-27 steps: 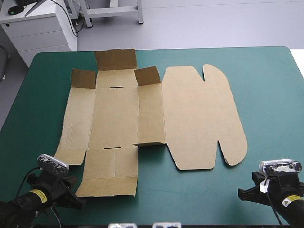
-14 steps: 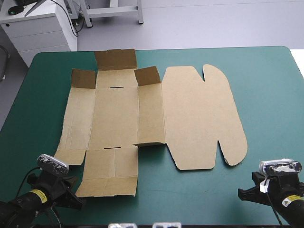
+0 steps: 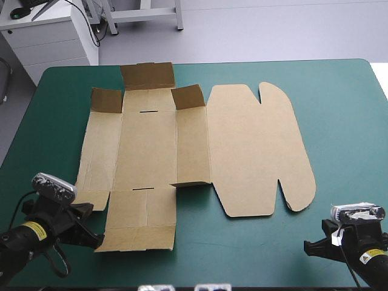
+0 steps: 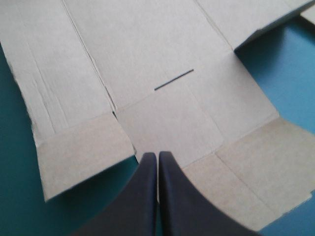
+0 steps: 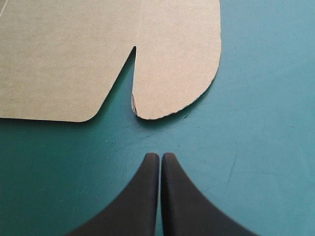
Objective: Fold the box
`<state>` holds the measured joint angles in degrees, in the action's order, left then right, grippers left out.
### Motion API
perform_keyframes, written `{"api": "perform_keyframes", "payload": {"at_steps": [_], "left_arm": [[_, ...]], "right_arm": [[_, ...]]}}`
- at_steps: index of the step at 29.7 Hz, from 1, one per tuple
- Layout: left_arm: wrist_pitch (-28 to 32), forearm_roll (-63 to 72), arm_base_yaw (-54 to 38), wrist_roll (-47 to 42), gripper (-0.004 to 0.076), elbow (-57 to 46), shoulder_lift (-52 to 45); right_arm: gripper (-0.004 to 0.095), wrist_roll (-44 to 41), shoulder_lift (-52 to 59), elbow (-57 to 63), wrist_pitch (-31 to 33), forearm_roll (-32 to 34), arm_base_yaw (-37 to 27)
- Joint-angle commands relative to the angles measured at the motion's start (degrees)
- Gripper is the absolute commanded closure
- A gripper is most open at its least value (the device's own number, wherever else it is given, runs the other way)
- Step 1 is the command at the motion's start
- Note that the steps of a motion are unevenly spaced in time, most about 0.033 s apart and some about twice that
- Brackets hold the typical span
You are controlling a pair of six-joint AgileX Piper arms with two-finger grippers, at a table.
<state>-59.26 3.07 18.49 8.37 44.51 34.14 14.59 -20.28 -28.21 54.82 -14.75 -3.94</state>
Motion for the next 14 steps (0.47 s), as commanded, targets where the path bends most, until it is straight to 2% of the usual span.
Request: {"api": "perform_keyframes", "payload": {"at_steps": [1,5,14], "left_arm": [[1.2,0.4,0.1,-0.6,0.0731,8.0,5.6],[-0.7,0.4,0.1,-0.6,0.0731,14.1,12.4],[3.3,-5.6,-1.0,-3.7,0.0731,22.2,25.4]], "right_arm": [[0.0908,0.5,-0.4,-1.8,-3.1,-0.6,0.0],[0.0908,0.5,-0.4,-1.8,-3.1,-0.6,0.0],[0.0908,0.5,-0.4,-1.8,-3.1,-0.6,0.0]]}}
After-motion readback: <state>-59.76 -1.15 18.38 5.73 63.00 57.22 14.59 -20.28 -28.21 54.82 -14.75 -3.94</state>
